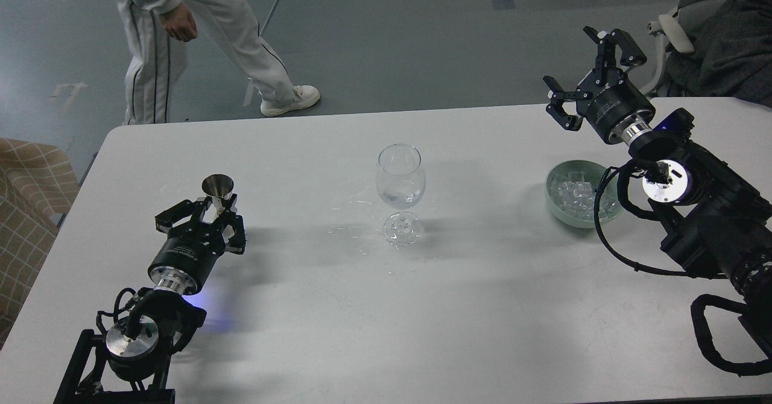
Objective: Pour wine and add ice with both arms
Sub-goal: 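Lower the jigger onto the table and open the left gripper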
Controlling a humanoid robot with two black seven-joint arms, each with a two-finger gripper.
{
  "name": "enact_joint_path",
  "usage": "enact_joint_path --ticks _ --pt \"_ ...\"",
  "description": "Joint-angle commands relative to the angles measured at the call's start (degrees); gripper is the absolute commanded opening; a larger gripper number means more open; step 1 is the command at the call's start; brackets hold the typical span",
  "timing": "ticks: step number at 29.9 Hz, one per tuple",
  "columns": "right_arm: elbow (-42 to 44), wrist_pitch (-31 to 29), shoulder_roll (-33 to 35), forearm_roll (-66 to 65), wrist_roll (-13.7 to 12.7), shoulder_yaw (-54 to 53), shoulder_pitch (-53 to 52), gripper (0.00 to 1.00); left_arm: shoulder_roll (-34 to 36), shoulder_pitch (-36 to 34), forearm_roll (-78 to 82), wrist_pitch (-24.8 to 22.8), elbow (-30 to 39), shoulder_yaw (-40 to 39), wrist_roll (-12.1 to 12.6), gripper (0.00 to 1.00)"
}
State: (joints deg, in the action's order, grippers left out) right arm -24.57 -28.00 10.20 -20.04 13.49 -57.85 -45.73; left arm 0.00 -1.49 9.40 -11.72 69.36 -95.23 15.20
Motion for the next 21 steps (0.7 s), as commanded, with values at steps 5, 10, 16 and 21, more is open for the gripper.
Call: enact_joint_path --ticks 5,10,16,21 --pt "-0.04 0.00 0.00 0.00 0.05 0.02 0.20 1.00 0.00 0.08 0.00 -0.06 -0.02 0.05 0.00 0.37" --pt "-0.04 0.00 0.00 0.00 0.05 0.02 0.29 1.00 0.00 0.26 0.09 -0.06 -0.10 0.13 0.00 0.45" --pt "-0.04 0.00 0.00 0.00 0.05 0.02 0.55 1.00 0.00 0.26 0.09 -0.06 -0.10 0.13 0.00 0.47" --pt "-0.04 0.00 0.00 0.00 0.05 0.01 0.55 1.00 0.00 0.17 0.18 0.03 -0.10 0.13 0.00 0.48"
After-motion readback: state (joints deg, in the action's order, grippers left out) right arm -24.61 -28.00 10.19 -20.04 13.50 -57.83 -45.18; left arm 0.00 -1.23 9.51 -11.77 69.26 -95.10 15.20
